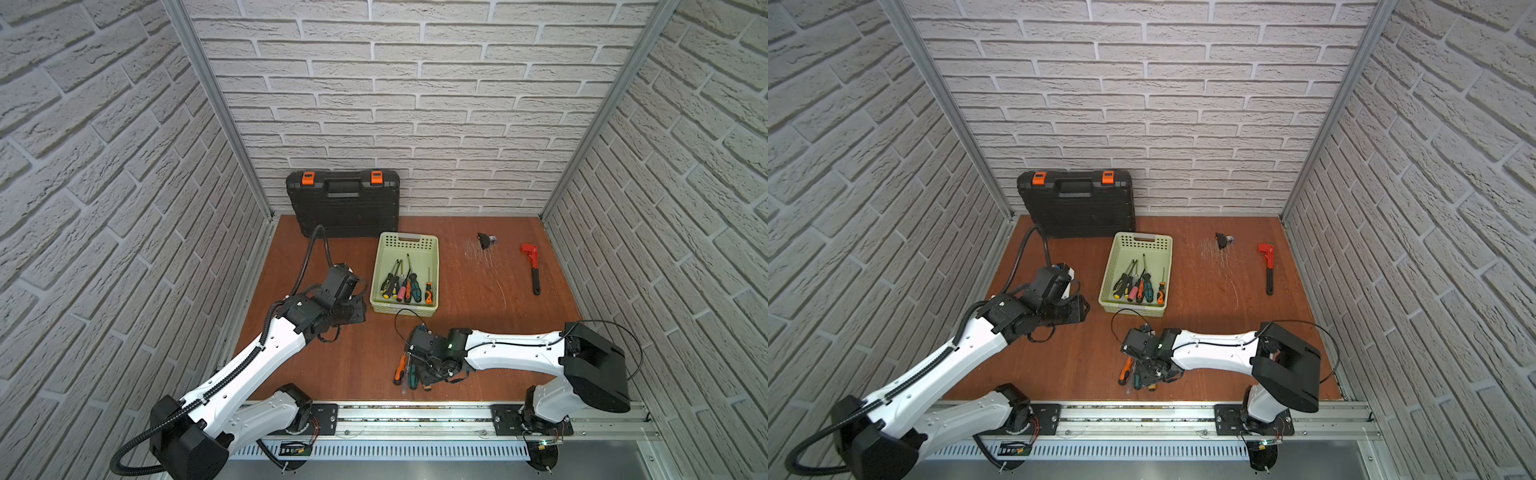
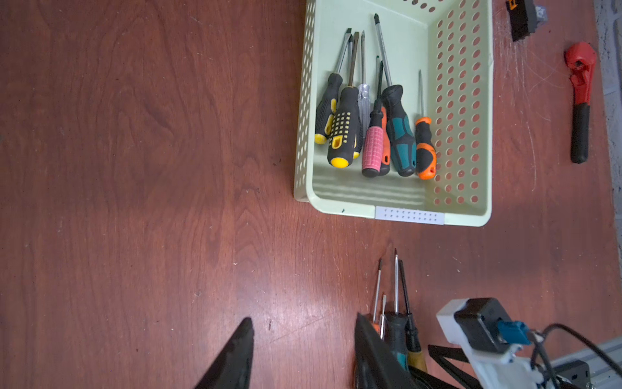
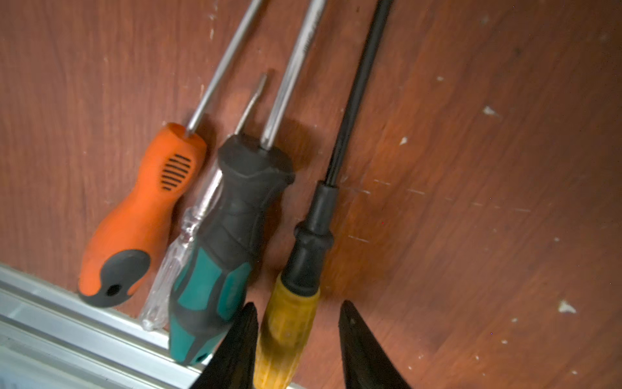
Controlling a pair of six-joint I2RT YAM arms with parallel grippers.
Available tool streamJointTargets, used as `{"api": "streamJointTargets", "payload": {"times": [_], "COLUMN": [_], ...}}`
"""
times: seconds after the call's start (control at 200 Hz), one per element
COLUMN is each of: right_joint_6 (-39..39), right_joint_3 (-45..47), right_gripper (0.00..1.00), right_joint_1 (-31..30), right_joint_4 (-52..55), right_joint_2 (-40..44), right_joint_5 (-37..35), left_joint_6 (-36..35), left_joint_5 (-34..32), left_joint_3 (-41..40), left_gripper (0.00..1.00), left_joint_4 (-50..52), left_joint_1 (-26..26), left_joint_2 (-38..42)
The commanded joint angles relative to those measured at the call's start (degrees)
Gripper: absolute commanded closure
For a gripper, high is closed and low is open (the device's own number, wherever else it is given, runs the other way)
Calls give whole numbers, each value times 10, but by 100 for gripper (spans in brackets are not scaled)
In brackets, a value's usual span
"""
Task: Put the screwdriver in the bin
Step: Pick up the screwdriver from the bottom-center of the table.
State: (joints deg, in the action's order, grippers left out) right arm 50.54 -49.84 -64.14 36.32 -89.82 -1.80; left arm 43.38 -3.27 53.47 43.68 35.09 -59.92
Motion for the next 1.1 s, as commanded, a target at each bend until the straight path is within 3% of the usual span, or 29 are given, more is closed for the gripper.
{"api": "streamJointTargets", "payload": {"times": [0.0, 0.18, 0.375, 0.515, 0.875, 1.095], "right_joint_6": [-1, -3, -9, -12, -14, -87], "right_joint_3": [-8, -10, -9, -2, -10, -137], "right_gripper": [59, 62, 74, 94, 94, 94], "right_joint_1": [-1, 2, 8, 14, 21, 82], "right_joint_4": [7, 6, 1, 9, 127, 175], "right_joint_2": [-1, -15, -23, -3, 168, 203], "right_joint_5": [-14, -8, 2, 0, -54, -73], "left_joint_6": [5, 5, -7, -33, -15, 3], "left_joint_5": [-13, -14, -16, -37, -32, -32], "left_joint_3": [-8, -7, -3, 29, 61, 72], "left_gripper": [50, 50, 50, 50, 51, 51], "left_joint_4": [10, 8, 11, 42, 28, 20], "left_joint_1": [-5, -6, -9, -25, -36, -36], "left_joint_2": [9, 3, -7, -6, -9, -14]}}
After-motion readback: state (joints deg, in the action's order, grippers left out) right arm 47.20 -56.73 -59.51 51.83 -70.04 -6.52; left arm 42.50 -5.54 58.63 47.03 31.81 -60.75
